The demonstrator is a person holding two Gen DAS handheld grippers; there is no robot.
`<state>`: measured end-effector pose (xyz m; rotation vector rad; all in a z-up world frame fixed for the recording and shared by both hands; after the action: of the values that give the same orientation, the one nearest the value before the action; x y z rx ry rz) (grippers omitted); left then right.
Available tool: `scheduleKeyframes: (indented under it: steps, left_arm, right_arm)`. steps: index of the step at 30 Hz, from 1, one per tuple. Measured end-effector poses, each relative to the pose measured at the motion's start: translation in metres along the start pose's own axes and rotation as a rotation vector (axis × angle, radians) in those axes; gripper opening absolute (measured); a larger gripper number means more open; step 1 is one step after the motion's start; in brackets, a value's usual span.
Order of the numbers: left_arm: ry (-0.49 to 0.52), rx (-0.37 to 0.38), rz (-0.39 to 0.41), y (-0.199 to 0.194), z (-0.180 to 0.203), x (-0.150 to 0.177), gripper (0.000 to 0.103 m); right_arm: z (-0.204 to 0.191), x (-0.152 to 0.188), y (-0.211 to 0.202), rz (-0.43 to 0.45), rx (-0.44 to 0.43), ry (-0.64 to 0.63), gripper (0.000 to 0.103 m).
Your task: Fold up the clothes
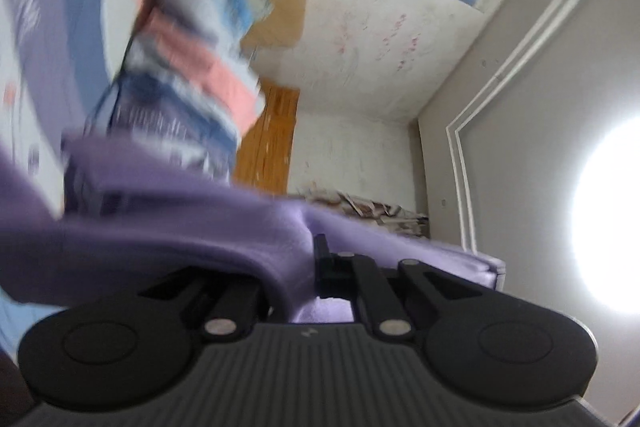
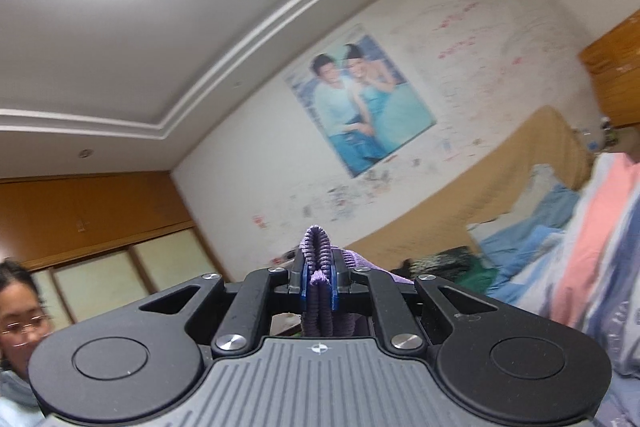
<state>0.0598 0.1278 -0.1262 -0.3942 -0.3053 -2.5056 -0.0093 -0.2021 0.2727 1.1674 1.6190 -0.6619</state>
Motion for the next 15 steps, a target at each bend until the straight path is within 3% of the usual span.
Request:
scheduleKeyframes:
  steps: [3,8,12,15]
  left_arm:
    - [0.107,-0.030,0.049,-0.015,0.067,-0.020,0.003]
    - [0.282,-0.223,0.098,0.022,0.170,-0.063,0.003]
    - [0.371,-0.203,0.148,0.070,0.229,-0.090,0.003]
    - [0.459,-0.134,0.171,0.067,0.251,-0.083,0.003]
  right_arm:
    - [0.026,0.007,0.011,0.007,0.069,0.019,0.010]
    - [0.078,0.013,0.045,-0.007,0.152,0.116,0.010]
    - [0.095,0.006,0.065,-0.010,0.158,0.122,0.011]
    - [0.089,0.004,0.054,0.012,0.111,0.066,0.010]
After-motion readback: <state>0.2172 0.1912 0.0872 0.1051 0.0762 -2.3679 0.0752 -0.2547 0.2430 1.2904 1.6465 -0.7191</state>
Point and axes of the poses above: each gripper's, at about its wrist camera, not at the fingertips, and y roughly the way its jaws point, z to its right, x to its underside, the point moved 4 cm from there along y, roughly the way its jaws point, and after that the axes turned 13 degrees about -y, right-handed, at the moved point
